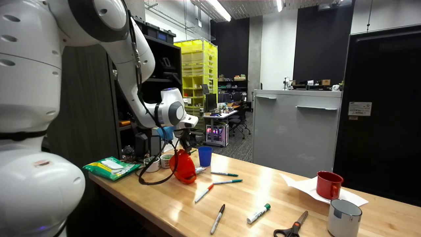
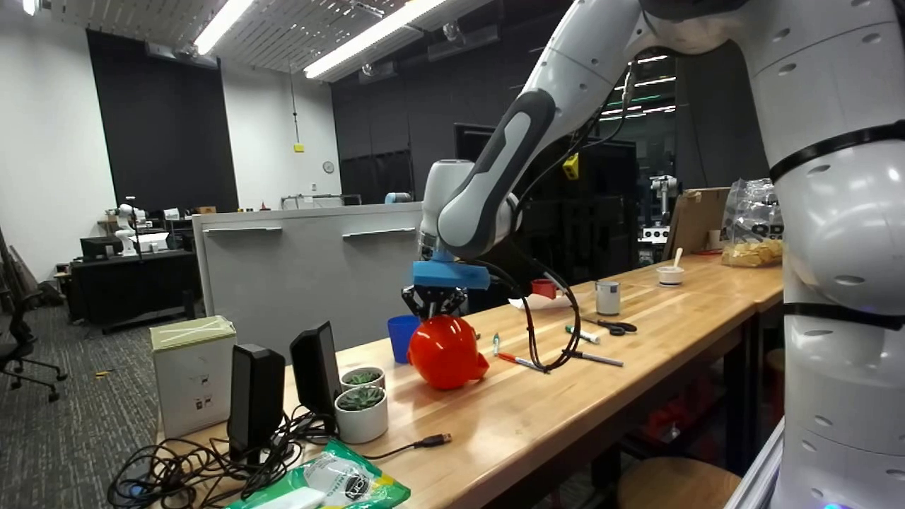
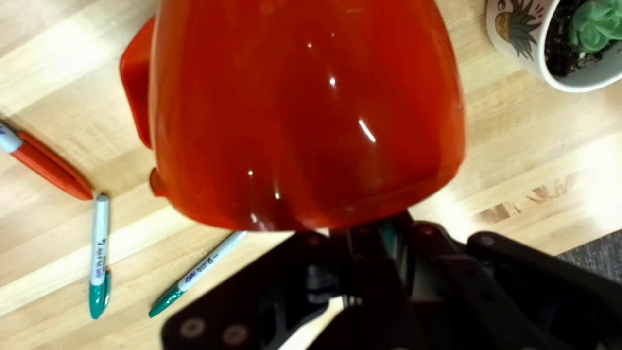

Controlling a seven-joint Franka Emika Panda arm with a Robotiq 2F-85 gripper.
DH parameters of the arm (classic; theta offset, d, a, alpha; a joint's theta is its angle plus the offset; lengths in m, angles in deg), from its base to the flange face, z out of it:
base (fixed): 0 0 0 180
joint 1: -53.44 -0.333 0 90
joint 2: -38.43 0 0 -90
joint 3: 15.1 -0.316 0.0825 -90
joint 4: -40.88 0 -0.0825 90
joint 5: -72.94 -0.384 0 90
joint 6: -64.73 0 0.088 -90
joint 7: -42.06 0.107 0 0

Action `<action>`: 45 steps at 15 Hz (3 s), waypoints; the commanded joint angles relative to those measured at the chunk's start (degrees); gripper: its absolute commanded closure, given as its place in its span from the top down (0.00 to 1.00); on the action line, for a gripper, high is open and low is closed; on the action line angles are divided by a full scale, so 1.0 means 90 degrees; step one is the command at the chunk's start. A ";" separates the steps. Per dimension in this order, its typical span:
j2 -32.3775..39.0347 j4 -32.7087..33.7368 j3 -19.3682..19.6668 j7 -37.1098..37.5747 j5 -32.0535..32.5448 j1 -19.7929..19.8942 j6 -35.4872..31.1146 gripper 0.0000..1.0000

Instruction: Remove one pencil from the cup, then put the cup upright

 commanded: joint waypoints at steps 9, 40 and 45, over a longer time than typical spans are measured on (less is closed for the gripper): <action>-0.0686 -0.0205 0.0262 0.1525 0.2024 -0.0133 -0.0272 0.02; -0.1903 -0.0745 -0.0192 0.5164 0.7230 0.0872 0.3861 0.02; -0.1762 -0.1308 0.0016 0.5439 0.7535 0.1088 0.3403 0.02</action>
